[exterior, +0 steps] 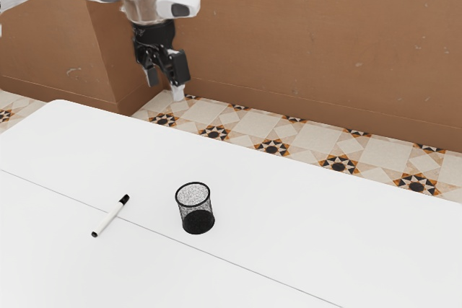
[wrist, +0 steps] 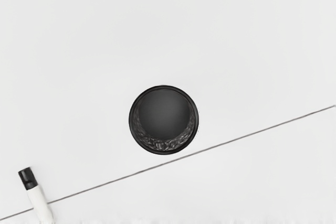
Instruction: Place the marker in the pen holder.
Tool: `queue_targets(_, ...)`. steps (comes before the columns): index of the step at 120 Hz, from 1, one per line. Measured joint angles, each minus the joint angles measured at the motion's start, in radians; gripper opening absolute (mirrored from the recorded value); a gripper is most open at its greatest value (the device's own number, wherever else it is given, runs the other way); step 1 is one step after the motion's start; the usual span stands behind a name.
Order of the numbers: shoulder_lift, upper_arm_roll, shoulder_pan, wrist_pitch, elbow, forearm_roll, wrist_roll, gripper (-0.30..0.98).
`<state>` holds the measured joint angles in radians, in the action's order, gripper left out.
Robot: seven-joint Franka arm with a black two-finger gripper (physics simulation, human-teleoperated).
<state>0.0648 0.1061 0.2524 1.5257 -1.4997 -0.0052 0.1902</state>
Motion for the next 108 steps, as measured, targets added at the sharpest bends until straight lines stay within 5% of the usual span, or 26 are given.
queue_targets(26, -0.014, -0.052, -0.100, 0.052, -0.163, 0.034, 0.047, 0.68)
queue_targets(50, 0.080, 0.122, -0.154, 0.380, -0.517, 0.042, 0.102, 0.69)
queue_targets(94, 0.200, 0.172, -0.146, 0.701, -0.594, 0.020, 0.196, 0.69)
queue_targets(108, 0.207, 0.201, -0.147, 0.728, -0.631, -0.041, 0.188, 0.69)
